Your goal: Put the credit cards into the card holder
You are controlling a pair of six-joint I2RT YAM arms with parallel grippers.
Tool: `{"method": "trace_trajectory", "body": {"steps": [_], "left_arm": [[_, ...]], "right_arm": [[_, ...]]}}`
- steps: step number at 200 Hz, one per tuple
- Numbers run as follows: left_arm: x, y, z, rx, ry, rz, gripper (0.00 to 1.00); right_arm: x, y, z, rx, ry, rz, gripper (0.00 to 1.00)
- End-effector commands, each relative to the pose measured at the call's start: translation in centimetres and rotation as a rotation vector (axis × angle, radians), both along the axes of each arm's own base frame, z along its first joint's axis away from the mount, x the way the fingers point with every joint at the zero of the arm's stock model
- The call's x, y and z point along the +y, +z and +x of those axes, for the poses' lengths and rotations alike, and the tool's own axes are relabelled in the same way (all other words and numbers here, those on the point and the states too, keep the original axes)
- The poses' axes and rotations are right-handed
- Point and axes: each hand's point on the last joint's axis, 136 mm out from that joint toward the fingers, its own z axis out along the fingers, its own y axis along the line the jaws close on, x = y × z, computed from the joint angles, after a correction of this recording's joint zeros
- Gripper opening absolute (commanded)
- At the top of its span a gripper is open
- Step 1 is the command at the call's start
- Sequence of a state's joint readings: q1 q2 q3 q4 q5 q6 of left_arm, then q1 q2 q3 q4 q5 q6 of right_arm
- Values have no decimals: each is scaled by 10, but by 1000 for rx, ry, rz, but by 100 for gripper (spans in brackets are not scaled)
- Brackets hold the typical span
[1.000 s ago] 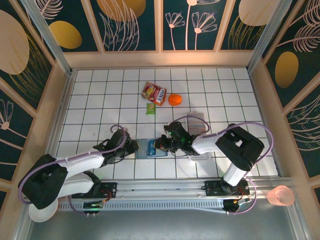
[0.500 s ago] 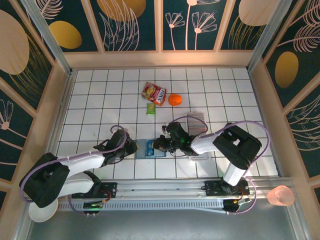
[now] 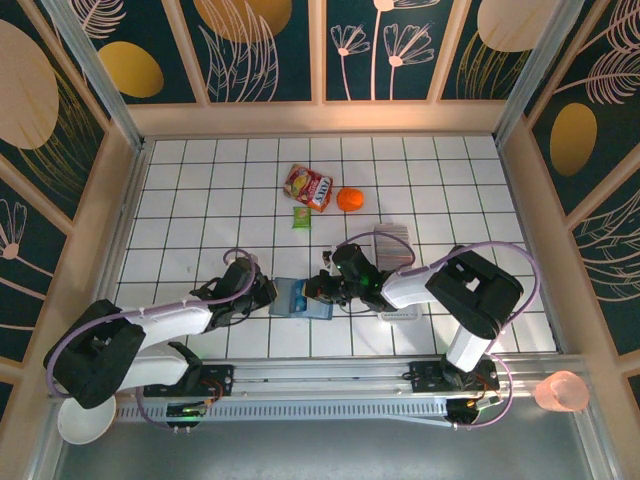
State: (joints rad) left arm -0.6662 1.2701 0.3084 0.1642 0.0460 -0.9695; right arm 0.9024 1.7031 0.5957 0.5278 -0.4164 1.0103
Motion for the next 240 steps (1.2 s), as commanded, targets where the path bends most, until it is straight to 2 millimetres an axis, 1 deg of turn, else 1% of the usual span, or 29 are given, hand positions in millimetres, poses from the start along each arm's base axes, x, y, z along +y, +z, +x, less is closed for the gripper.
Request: {"method": "trace_trajectory", "body": {"steps": [1, 44, 73, 118, 167, 199, 240], "left_arm": [[14, -34, -32, 133, -39, 81, 7], [17, -36, -35, 136, -38, 83, 7], [16, -35, -36, 130, -29, 64, 4], [21, -35, -39, 123, -14, 63, 5], [23, -38, -44, 132, -14, 61, 5], [21, -36, -43, 124, -15, 50, 5], [21, -34, -42, 115, -16, 45, 5]], "right_arm": [[4, -2, -7, 12, 1, -1, 0], [6, -3, 2, 8, -42, -7, 0], [6, -2, 7, 2, -68, 2, 0], [5, -4, 6, 11, -84, -12, 0], [13, -9, -1, 26, -59, -39, 0], [14, -12, -1, 20, -47, -79, 17], [7, -9, 7, -28, -53, -167, 26]]}}
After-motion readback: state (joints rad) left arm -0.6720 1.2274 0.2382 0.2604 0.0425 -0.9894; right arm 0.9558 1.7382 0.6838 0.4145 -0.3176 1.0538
